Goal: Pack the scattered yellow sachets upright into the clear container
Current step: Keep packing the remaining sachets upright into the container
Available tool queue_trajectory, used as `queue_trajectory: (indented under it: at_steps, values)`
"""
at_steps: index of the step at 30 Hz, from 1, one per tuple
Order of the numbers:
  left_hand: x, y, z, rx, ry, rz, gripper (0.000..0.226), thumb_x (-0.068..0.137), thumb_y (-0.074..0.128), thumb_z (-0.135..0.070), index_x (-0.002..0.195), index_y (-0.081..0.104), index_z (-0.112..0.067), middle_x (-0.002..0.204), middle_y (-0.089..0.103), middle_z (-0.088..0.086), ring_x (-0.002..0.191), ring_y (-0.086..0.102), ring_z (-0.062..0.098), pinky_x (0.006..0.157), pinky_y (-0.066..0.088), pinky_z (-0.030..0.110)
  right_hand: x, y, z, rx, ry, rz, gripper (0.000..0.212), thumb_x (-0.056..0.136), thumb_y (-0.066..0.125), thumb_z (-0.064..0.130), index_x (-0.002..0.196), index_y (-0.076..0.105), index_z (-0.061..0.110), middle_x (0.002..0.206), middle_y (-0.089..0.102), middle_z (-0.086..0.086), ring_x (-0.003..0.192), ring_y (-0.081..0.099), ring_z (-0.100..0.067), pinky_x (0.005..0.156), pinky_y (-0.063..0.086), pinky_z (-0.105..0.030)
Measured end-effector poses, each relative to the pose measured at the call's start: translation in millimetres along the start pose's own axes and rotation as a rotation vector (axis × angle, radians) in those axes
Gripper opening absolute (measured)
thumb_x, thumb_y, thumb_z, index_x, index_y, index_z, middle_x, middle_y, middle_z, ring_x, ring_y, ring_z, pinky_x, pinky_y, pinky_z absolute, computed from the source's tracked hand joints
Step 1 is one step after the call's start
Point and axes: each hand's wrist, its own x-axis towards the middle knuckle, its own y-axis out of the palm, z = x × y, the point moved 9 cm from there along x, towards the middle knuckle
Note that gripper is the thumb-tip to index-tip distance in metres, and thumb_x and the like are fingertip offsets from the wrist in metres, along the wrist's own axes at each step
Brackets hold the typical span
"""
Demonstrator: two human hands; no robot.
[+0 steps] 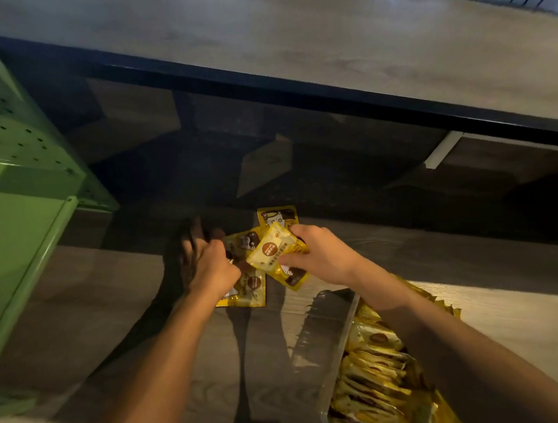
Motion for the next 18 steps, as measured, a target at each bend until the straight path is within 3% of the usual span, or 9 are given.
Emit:
queue_trajectory:
  at_steps: [3,8,12,14,16,18]
  values:
    - [-5.0,-6.7,-1.8,-0.016,-0.044,0.01,0.057,0.077,0.08,-0.025,0.126,0.054,-0.012,0.158,0.017,0.016,0.144,0.017,0.039,0.113,0.031,0.051,-1.7,-2.6,-2.6,0.068,-0.001,-0.067,0.02,0.09,0.069,0.025,0.101,0.061,0.011,0.096,0.07,0.0,0.085,0.068,-0.012,0.078,0.057,-0.037]
    - [-16.6,-31.4,-12.3,-0.039,0.012,-0.146,0.057,0.08,0.077,-0.014,0.131,0.05,-0.015,0.142,0.041,0.013,0.13,0.042,0.033,0.097,0.046,0.042,-3.2,-5.2,-1.8,0.154,-0.01,-0.158,0.026,0.09,0.069,0.026,0.105,0.062,0.007,0.099,0.072,-0.006,0.089,0.069,-0.018,0.08,0.056,-0.044]
    - [-20.6,-42.5,-11.1,-0.295,0.102,-0.127,0.05,0.086,0.071,-0.005,0.13,0.055,-0.024,0.131,0.055,0.006,0.125,0.052,0.026,0.09,0.051,0.037,-1.2,-8.3,2.1,0.265,-0.018,-0.141,0.021,0.09,0.069,0.027,0.106,0.062,0.015,0.1,0.073,0.0,0.088,0.071,-0.009,0.076,0.06,-0.032]
    - [-23.0,-51.6,-6.4,-0.444,0.136,-0.109,0.049,0.085,0.073,-0.007,0.123,0.058,-0.035,0.116,0.063,-0.003,0.11,0.062,0.018,0.074,0.056,0.029,0.5,-8.7,7.9,0.351,-0.024,-0.11,0.019,0.09,0.069,0.028,0.107,0.061,0.025,0.102,0.072,0.004,0.089,0.07,-0.004,0.074,0.06,-0.025]
    - [-25.7,-59.3,-0.9,-0.564,0.158,-0.07,0.058,0.083,0.077,-0.012,0.127,0.055,-0.042,0.104,0.065,-0.014,0.093,0.065,0.006,0.061,0.05,0.018,2.3,-9.0,17.2,0.376,-0.047,-0.091,0.022,0.09,0.069,0.03,0.109,0.06,0.028,0.104,0.071,0.006,0.092,0.069,-0.003,0.076,0.058,-0.022]
    - [-28.0,-61.1,3.3,-0.709,0.175,0.003,0.071,0.081,0.08,-0.016,0.137,0.048,-0.045,0.107,0.066,-0.016,0.095,0.066,0.004,0.07,0.054,0.023,4.0,-7.3,28.2,0.401,-0.077,-0.069,0.022,0.09,0.068,0.029,0.111,0.061,0.025,0.105,0.071,0.005,0.094,0.069,-0.004,0.078,0.057,-0.021]
